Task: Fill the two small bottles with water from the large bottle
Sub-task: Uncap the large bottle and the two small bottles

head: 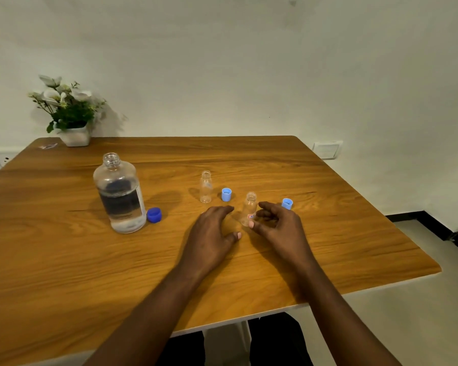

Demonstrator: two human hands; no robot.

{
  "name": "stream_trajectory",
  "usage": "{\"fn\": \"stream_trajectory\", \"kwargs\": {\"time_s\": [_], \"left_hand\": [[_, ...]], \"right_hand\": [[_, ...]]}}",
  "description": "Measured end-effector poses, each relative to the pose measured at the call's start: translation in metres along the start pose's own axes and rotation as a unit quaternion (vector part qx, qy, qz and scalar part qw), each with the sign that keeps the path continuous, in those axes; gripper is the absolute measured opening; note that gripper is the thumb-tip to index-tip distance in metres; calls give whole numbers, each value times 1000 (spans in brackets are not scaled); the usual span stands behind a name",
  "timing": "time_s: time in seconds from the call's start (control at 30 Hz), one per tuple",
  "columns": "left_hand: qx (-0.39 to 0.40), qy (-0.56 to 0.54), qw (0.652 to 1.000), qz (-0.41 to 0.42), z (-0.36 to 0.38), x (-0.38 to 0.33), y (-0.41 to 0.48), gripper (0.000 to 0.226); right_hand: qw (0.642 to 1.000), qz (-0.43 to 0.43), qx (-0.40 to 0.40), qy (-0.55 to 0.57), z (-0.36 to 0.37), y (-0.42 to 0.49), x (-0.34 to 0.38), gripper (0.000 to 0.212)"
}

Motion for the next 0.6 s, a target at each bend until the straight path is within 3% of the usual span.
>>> {"fn": "stream_trajectory", "kwargs": {"time_s": [0.33,0.6], "left_hand": [[-63,40,996,-52,-36,29,-46,45],[-65,36,995,-62,-39,29,-48,41]], "right_hand": [[1000,-4,-4,-6,-1,-2,1,66],[1000,5,-21,-9,6,-1,8,63]]}}
Point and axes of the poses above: each hand's wrist, its own y-axis towards the middle knuckle, its own z-axis out of the palm, x = y × z, the point moved 9 cm from there along y, towards the middle knuckle, and after that the axes turned 6 degrees about -z, right-handed, at the moved point
